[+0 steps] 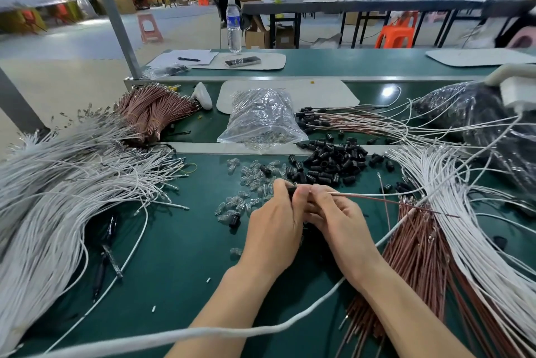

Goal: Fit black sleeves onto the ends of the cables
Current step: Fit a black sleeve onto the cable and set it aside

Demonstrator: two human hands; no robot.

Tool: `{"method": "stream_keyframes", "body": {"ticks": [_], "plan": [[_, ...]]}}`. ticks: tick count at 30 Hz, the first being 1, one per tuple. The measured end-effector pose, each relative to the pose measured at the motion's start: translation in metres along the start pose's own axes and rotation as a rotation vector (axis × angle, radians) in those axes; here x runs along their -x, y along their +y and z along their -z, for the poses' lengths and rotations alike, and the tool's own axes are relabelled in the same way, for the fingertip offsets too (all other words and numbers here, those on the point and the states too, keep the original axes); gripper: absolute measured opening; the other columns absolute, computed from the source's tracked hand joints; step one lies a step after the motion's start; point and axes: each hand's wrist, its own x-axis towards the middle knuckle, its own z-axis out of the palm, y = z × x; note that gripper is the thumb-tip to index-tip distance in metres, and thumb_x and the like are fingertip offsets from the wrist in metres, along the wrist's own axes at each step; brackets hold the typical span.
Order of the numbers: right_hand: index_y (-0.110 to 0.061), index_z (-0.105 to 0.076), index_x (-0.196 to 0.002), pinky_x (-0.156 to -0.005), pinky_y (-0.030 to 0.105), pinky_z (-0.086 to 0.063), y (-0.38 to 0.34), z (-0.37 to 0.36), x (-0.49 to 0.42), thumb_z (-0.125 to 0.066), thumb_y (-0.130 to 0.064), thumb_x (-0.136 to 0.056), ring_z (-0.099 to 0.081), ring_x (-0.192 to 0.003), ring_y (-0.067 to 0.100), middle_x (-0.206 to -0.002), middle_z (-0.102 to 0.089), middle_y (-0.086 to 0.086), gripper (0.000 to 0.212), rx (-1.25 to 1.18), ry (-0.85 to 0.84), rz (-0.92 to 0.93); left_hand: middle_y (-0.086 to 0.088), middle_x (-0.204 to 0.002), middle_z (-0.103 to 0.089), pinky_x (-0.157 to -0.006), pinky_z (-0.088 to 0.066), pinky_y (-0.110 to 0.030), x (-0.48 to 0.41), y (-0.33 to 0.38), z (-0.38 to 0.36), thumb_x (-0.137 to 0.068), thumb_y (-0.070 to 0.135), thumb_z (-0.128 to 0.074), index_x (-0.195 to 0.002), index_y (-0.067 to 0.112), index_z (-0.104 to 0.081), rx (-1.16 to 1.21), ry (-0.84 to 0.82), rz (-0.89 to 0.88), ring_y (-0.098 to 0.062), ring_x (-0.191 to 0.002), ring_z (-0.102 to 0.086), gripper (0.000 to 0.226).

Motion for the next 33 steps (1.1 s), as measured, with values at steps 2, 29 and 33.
{"method": "stream_keyframes", "body": {"ticks": [2,29,33], "plan": [[-0.013,-0.079,-0.1,-0.071,0.02,-0.057,-0.002,0.001,0.0,-0.057,-0.033,-0.095,-0.074,-0.087,0.015,-0.101,-0.078,0.009,0.029,0.046,0.047,0.045,0.009,-0.085,-0.069,-0.078,-0.052,-0.043,0.0,-0.001,0.001,-0.099,0.069,-0.008,-0.1,0.036,-0.042,0.125,-0.039,0.002,-0.014,-0.083,-0.068,0.047],[-0.014,-0.081,-0.094,-0.065,0.019,-0.058,-0.012,0.009,-0.002,-0.075,-0.024,-0.077,-0.072,-0.072,0.014,-0.082,-0.076,0.009,0.021,-0.036,0.135,0.043,0.001,-0.092,-0.076,-0.075,-0.058,-0.026,-0.004,-0.001,0.007,-0.097,0.016,-0.066,-0.106,0.019,-0.07,0.696,0.047,0.029,-0.015,-0.083,-0.073,0.01],[-0.019,-0.083,-0.087,-0.066,0.017,-0.058,-0.048,0.037,-0.011,-0.071,-0.023,-0.079,-0.071,-0.076,0.011,-0.085,-0.076,0.003,0.015,-0.063,0.173,0.093,0.001,-0.081,-0.073,-0.075,-0.059,-0.025,-0.033,0.004,0.034,-0.091,0.025,-0.063,-0.105,0.016,-0.067,0.733,0.142,0.048,-0.014,-0.074,-0.069,0.017]]}}
